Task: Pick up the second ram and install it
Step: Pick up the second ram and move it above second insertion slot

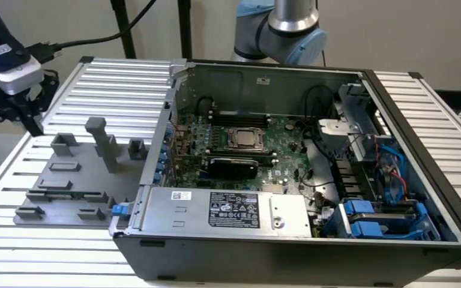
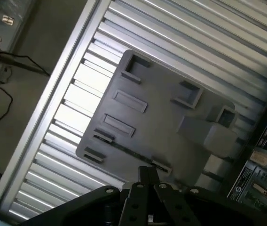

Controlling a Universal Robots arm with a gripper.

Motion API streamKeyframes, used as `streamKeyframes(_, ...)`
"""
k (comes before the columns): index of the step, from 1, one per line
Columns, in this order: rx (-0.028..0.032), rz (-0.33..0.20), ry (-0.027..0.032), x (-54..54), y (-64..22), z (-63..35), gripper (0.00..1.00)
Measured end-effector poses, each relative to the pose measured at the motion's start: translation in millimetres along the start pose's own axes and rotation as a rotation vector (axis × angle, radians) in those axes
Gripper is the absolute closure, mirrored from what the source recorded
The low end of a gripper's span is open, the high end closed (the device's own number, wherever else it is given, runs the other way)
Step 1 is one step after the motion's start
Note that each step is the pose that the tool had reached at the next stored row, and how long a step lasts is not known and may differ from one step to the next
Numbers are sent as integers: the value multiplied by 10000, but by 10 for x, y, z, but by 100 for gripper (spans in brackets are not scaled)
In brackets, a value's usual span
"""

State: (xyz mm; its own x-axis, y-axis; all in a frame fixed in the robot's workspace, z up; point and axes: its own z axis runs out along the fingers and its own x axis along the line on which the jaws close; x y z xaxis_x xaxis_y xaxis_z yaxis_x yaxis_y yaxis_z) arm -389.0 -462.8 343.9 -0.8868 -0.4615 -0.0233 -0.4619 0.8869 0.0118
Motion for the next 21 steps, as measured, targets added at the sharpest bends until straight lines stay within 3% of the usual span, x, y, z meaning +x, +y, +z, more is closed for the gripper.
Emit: streamKeyframes(21,68,-3818,126,2,-1,81,100)
